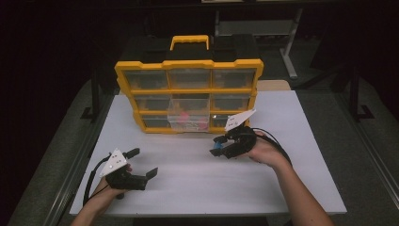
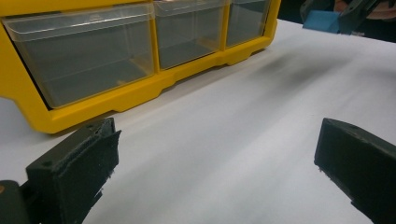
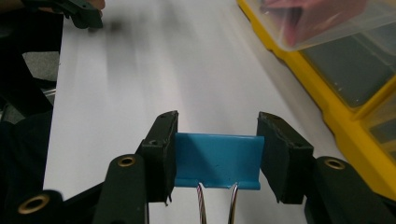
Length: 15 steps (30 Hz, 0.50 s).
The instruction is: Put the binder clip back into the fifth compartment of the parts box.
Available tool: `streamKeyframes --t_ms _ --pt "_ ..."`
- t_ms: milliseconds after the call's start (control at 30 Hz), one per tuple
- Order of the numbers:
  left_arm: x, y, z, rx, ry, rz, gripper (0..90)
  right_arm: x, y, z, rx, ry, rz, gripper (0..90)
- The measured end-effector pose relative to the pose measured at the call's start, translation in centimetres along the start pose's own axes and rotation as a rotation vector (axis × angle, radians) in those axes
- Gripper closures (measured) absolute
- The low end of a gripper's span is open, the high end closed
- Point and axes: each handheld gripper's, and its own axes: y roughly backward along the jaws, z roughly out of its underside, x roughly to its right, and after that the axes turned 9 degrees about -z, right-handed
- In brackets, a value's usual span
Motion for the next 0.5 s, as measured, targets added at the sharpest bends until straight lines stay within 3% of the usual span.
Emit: streamKeyframes --t_ms 500 --pt "0.0 0.0 0.0 0.0 0.0 -0.004 0.0 0.3 2.2 -1.6 0.011 0.01 -0.004 48.7"
